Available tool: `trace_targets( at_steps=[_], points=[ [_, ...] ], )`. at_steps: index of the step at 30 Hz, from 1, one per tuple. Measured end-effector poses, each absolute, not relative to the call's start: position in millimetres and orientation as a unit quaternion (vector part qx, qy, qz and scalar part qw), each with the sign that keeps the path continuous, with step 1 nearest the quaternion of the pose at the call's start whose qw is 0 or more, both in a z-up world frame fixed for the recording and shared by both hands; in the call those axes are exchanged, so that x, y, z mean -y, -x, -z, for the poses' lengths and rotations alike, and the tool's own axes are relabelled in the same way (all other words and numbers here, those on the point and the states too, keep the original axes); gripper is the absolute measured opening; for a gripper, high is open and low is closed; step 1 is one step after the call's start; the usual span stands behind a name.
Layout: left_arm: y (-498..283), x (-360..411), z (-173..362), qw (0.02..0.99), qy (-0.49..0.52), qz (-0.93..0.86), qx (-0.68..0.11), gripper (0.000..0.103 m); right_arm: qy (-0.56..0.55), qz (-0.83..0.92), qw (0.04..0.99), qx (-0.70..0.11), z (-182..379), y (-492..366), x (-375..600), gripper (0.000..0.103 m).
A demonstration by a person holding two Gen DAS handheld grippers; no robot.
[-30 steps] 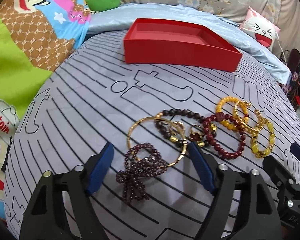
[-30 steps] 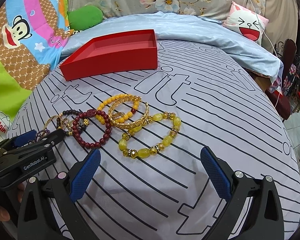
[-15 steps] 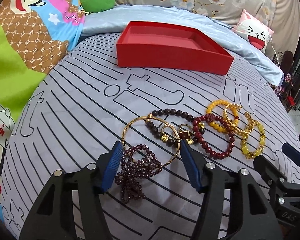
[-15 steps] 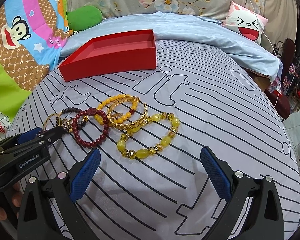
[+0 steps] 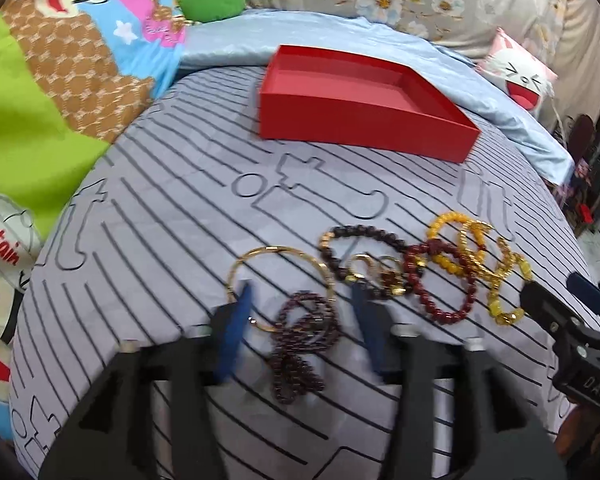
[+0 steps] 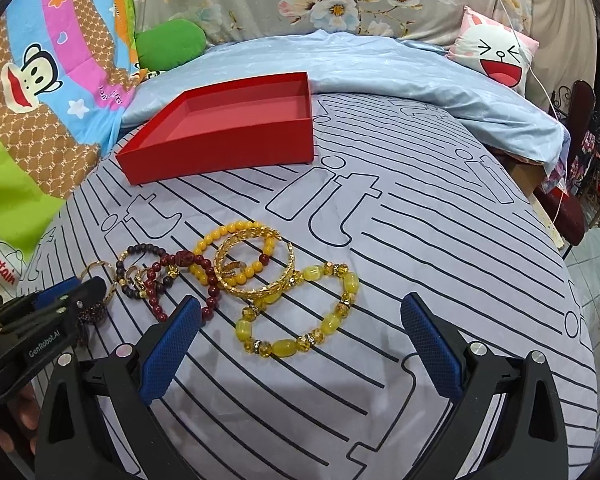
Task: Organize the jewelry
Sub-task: 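Move the left tool toward the thin gold bangle and open its fingers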
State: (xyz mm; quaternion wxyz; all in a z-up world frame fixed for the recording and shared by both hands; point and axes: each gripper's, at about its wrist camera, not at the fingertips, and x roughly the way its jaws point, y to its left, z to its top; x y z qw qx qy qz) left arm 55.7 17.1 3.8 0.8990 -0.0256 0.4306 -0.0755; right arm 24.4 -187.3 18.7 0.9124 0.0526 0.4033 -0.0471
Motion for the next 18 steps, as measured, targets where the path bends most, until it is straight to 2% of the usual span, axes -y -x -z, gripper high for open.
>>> trace_targets(
  at_steps=[3, 8, 10, 13, 18],
  points=[
    [-57, -24, -2, 0.902, 0.029, 0.057, -0.428, 0.071, -0.054, 0.045, 0.91, -0.409, -16, -25, 186, 0.096],
    [-63, -24, 10, 0.9, 0.01, 0.051, -0.434, 0.072, -0.053, 0.041, 0.909, -0.412, -13, -26, 183, 0.096],
    [-63, -19, 11, 0.899, -0.004, 0.056, -0.435, 0.077, -0.053, 0.041, 0.908, -0.413, -13, -27, 183, 0.096],
    [-65, -12, 12, 0.897, -0.025, 0.057, -0.437, 0.077, -0.056, 0.042, 0.907, -0.415, -11, -29, 184, 0.096],
    [-65, -7, 10, 0.899, -0.038, 0.074, -0.43, 0.059, -0.056, 0.041, 0.905, -0.42, -8, -32, 184, 0.096]
  ],
)
